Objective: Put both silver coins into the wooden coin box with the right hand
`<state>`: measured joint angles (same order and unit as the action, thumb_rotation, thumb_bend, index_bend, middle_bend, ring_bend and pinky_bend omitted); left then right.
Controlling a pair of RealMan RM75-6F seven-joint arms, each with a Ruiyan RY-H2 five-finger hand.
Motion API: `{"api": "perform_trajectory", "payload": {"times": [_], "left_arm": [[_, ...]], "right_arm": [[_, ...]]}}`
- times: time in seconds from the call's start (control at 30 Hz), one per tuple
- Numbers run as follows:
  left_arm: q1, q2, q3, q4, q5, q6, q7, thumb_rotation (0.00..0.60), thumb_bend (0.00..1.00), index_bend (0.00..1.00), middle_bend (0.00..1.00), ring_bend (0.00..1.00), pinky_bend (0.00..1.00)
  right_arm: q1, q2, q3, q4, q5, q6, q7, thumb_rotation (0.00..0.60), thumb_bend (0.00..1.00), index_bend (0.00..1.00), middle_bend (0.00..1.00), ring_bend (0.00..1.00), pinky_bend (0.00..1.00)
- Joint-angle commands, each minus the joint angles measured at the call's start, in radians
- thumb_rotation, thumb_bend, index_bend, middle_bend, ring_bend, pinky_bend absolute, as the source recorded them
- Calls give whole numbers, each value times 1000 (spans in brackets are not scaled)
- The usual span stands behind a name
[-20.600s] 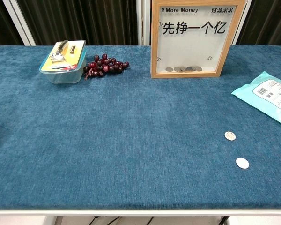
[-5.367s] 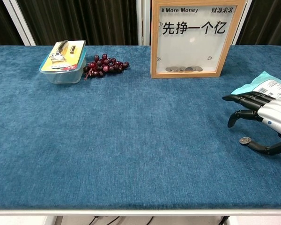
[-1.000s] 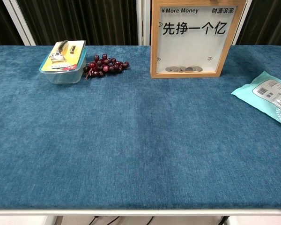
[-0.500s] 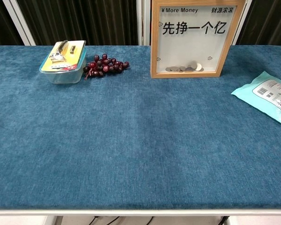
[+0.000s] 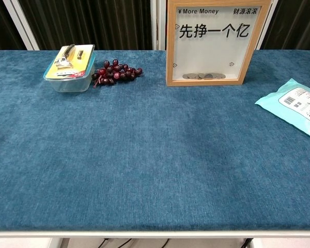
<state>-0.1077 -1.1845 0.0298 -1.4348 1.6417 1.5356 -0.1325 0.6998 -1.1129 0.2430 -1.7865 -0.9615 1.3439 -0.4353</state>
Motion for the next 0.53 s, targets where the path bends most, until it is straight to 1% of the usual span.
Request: {"api": "perform_trajectory", "payload": {"times": [0.03, 0.07, 0.17, 0.27, 0.37, 0.53], "left_arm": [[3, 0, -5, -4, 2, 12, 7, 600, 15, 0, 0, 0, 0], [4, 1, -7, -6, 1, 17, 13, 600, 15, 0, 0, 0, 0], [3, 8, -17, -14, -5, 21, 38, 600, 14, 0, 0, 0, 0], [-4, 14, -30, -29, -11, 20, 69, 600, 15, 0, 0, 0, 0], [-18, 18, -41, -44, -12, 9, 100, 600, 15, 0, 0, 0, 0], [-42, 18, -56, -62, -23, -22, 138, 600, 14, 0, 0, 0, 0]], "right_arm": [[-291, 73, -239, -33, -301, 241, 162, 600, 351, 0, 0, 0, 0], [-341, 59, -280, -2, -346, 274, 193, 600, 343, 0, 0, 0, 0], [-444, 4, -354, 93, -422, 334, 238, 600, 332, 0, 0, 0, 0], [-516, -60, -385, 185, -469, 380, 245, 600, 331, 0, 0, 0, 0], [-562, -102, -390, 238, -486, 396, 253, 600, 332, 0, 0, 0, 0], [-593, -122, -367, 266, -483, 375, 292, 600, 334, 0, 0, 0, 0]]}}
